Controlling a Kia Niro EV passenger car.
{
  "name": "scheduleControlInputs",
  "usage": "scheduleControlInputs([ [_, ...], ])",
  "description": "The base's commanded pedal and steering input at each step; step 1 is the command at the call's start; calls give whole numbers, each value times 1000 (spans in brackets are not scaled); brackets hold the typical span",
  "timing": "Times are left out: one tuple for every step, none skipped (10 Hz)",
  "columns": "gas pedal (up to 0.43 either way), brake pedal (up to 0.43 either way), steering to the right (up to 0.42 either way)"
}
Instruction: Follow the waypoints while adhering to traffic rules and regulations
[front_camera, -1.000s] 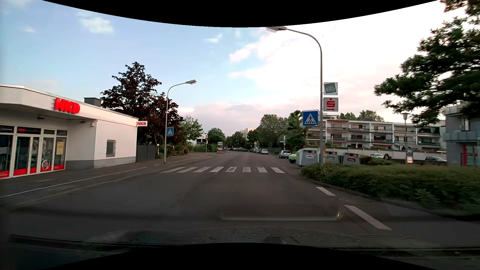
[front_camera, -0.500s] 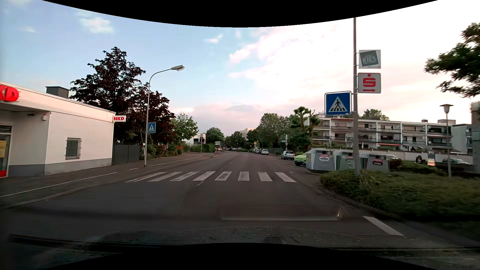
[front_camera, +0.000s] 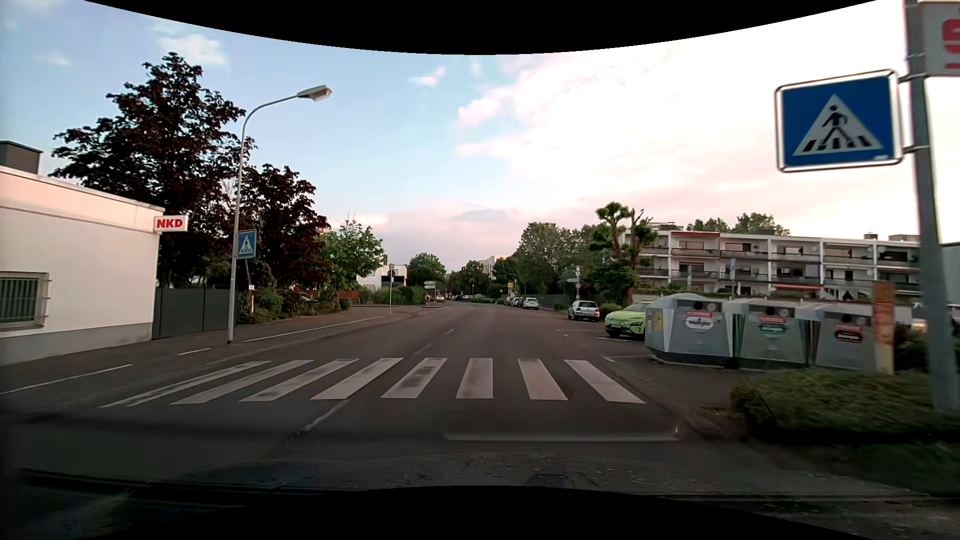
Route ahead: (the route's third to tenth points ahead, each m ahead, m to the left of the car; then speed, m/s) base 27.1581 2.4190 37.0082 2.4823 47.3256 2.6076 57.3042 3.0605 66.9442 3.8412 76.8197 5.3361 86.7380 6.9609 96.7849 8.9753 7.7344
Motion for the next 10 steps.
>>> scheduleControlInputs([
  [20,0,-2],
  [20,0,-2],
  [20,0,-3],
  [20,0,-4],
  [20,0,-4],
  [20,0,-4],
  [20,0,-4],
  [20,0,-4],
  [20,0,-4],
  [20,0,-4],
])
